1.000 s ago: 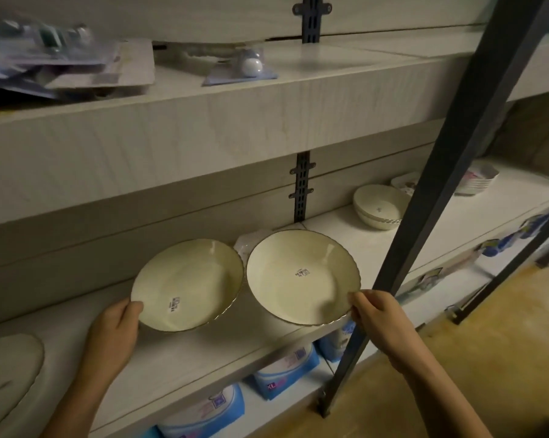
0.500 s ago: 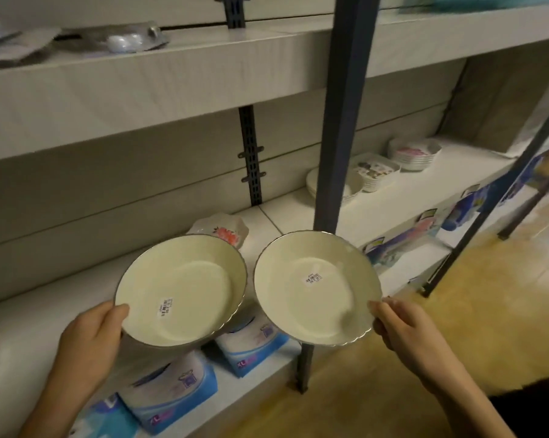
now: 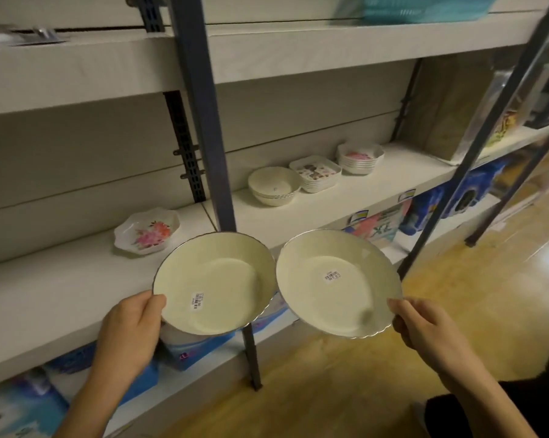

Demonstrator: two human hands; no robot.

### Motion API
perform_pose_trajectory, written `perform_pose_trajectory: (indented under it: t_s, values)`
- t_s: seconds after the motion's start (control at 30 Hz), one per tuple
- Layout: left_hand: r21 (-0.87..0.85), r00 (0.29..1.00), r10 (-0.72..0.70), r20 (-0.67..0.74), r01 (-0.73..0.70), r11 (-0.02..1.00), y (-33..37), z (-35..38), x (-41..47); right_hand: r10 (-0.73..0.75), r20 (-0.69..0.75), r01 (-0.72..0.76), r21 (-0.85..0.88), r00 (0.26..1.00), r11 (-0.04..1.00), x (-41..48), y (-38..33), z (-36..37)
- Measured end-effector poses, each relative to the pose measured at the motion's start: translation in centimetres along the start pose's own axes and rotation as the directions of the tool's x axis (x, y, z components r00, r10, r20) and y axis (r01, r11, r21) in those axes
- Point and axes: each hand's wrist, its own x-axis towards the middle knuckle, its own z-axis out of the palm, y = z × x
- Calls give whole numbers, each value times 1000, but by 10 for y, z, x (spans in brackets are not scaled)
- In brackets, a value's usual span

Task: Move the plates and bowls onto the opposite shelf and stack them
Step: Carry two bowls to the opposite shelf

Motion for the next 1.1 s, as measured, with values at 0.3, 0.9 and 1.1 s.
perform_pose_trajectory:
  t_s: [0.3,0.9,1.1]
  values:
    - [1,999,-37,3,37,999,69,77,14,39,-61,-35,54,997,998,48,33,-82]
    - [1,949,-295,-115,297,955,119,159,126,-105,145,114,-55,984,992,312,-14,-79]
    - [-15,851,-487,-197,494,869,121,172,142,-138,253,157,-53,957,986,399,-36,-27]
